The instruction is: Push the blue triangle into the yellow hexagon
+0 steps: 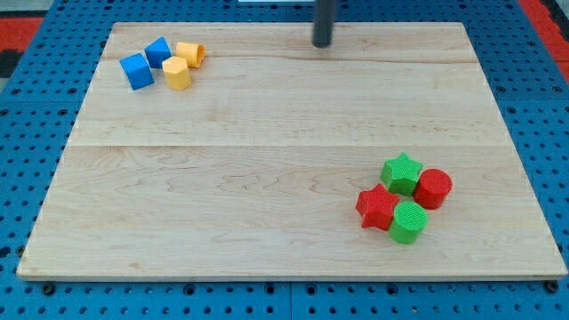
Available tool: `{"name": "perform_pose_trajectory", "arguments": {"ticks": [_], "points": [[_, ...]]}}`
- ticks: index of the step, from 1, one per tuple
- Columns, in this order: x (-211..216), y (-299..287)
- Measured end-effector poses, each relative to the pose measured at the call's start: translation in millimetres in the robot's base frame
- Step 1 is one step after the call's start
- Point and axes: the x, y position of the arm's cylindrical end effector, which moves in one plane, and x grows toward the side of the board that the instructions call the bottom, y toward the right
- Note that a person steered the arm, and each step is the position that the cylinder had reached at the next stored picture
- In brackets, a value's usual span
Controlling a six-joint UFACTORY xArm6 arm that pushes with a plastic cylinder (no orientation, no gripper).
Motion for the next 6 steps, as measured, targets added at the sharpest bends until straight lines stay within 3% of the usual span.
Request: {"name": "perform_pose_trajectory", "arguments": {"ticks": [1, 3, 4, 6], "points": [[-19, -52], [-19, -196], [-7, -235], [64, -228]]}}
